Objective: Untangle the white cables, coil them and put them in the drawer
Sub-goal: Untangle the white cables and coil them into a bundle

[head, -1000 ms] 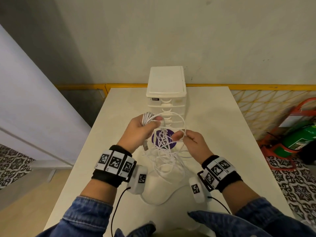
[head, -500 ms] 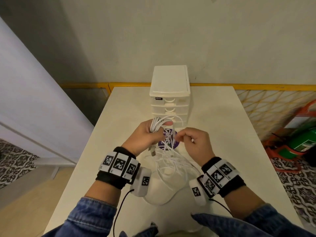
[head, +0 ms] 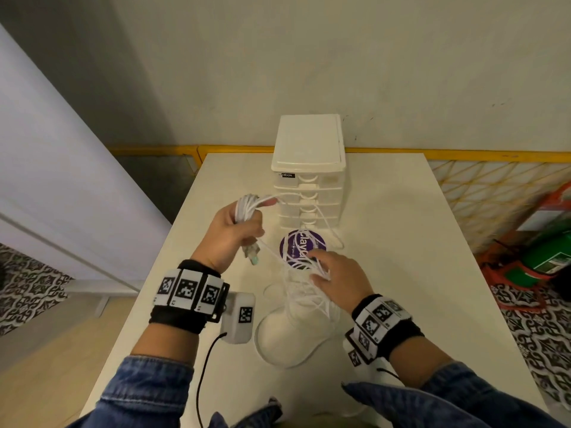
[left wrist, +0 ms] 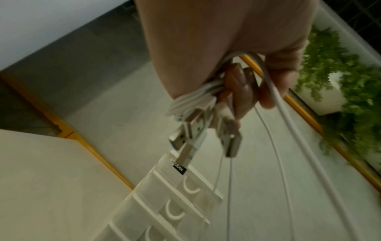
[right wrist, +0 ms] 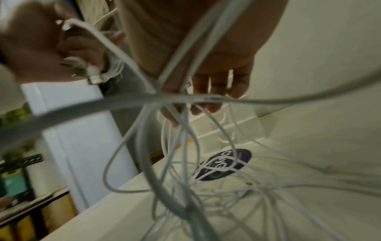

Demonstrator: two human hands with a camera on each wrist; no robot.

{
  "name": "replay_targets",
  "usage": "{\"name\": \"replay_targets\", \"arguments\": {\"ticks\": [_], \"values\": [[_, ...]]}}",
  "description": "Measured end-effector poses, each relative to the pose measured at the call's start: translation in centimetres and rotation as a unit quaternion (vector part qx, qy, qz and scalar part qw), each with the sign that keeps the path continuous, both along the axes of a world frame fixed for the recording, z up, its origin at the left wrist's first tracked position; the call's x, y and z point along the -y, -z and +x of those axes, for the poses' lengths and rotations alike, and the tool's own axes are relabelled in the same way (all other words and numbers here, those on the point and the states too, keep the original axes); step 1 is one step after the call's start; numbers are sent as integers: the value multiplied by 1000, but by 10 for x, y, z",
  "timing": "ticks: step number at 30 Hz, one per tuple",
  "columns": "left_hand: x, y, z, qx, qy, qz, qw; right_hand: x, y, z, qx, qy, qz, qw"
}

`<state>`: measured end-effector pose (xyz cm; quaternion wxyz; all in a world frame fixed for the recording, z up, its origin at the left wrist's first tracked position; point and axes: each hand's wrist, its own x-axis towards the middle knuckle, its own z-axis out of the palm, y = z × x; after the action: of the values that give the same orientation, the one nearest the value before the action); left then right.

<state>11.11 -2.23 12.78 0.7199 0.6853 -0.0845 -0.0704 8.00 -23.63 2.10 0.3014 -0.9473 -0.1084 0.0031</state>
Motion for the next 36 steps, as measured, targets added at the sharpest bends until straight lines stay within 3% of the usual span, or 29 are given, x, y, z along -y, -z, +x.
{"name": "replay_targets", "arguments": {"ticks": [4,7,12,15,19,21,26,29,31,33,36], "values": [[-13,4,7,-30,-85,-50,995,20,-5,6,121,37,200,972],[-11,14,12,-51,-122,41,990,25,-16,10,146,61,286,945],[-12,36,15,-109,-183,176,961,33,-32,8,109,147,413,892],[-27,40,15,-143,-225,161,950,49,-31,8,129,217,420,871],[-49,39,15,-179,-308,99,929,79,-8,12,111,396,406,816],[-51,38,14,-190,-317,109,923,87,4,13,77,432,370,819],[-27,38,16,-183,-223,204,936,76,9,17,-116,351,194,909],[-8,34,16,-158,-179,232,943,50,-18,10,-32,256,197,946],[6,29,15,-145,-154,223,952,29,-42,1,5,127,262,957],[18,19,13,-126,-134,208,961,8,-60,-6,-88,-2,287,954],[24,-6,9,-81,-144,159,973,-8,-45,-8,-224,-94,206,948]]}}
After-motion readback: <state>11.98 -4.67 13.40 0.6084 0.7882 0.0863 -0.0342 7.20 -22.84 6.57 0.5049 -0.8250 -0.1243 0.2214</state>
